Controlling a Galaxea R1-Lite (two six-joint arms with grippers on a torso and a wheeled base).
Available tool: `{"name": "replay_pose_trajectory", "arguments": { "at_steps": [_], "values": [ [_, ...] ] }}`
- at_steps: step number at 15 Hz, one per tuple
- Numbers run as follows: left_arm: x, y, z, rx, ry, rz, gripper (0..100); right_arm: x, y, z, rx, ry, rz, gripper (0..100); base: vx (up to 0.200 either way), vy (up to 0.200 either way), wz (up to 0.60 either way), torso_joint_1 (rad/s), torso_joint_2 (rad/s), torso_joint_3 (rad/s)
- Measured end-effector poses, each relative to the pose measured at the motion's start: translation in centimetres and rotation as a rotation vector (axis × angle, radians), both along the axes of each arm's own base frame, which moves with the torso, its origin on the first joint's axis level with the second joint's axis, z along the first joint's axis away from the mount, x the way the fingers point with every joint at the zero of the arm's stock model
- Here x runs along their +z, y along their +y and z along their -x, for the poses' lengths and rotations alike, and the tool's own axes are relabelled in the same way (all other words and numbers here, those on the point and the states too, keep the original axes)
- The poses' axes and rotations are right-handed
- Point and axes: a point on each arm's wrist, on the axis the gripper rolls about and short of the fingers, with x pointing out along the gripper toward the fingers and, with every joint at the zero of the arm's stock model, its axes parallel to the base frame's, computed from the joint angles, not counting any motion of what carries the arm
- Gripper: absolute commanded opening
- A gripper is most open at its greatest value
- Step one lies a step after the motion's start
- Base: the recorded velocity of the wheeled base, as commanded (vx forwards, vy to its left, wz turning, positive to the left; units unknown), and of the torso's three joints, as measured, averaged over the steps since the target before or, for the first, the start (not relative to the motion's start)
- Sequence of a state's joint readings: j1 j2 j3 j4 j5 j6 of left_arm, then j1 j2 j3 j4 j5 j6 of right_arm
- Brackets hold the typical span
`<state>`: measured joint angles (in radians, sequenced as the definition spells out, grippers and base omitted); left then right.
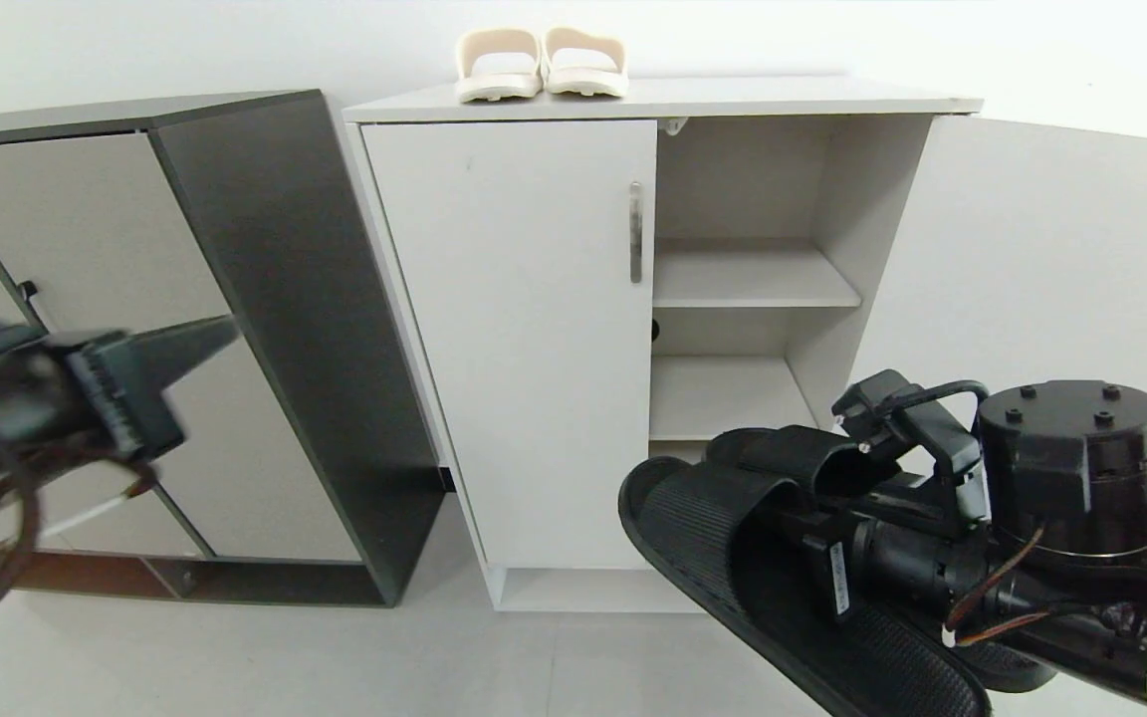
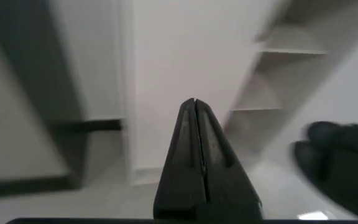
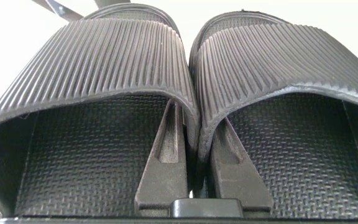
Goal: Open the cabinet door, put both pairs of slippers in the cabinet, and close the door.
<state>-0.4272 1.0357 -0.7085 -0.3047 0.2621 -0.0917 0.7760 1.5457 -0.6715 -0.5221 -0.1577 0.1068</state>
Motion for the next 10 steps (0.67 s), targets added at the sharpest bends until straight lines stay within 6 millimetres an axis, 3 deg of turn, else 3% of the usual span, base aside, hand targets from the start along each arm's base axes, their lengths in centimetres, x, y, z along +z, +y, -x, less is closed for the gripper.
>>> {"name": "replay_pose_trajectory", "arguments": {
  "at_steps": [2, 6, 8, 10],
  "values": [
    [-3.4, 3.8, 4.7, 0.221, -0.007, -0.010, 0, -0.2, 0.1, -0.2, -0.003, 0.003, 0.011, 0, 0.000, 0.000, 0.00, 0.000, 0.00, 0.000],
    [-13.1, 5.9, 11.4, 0.475, 0.027, -0.034, 0, -0.6, 0.1, -0.2, -0.002, 0.008, 0.024, 0, 0.000, 0.000, 0.00, 0.000, 0.00, 0.000],
    [-16.7, 5.7, 13.4, 0.401, 0.032, -0.085, 0, -0.8, 0.0, -0.2, -0.002, 0.012, 0.027, 0, 0.000, 0.000, 0.00, 0.000, 0.00, 0.000],
    [-18.7, 5.3, 14.4, 0.194, 0.025, -0.147, 0, -0.8, 0.1, -0.1, 0.004, 0.012, 0.025, 0, 0.000, 0.000, 0.00, 0.000, 0.00, 0.000]
  ]
}}
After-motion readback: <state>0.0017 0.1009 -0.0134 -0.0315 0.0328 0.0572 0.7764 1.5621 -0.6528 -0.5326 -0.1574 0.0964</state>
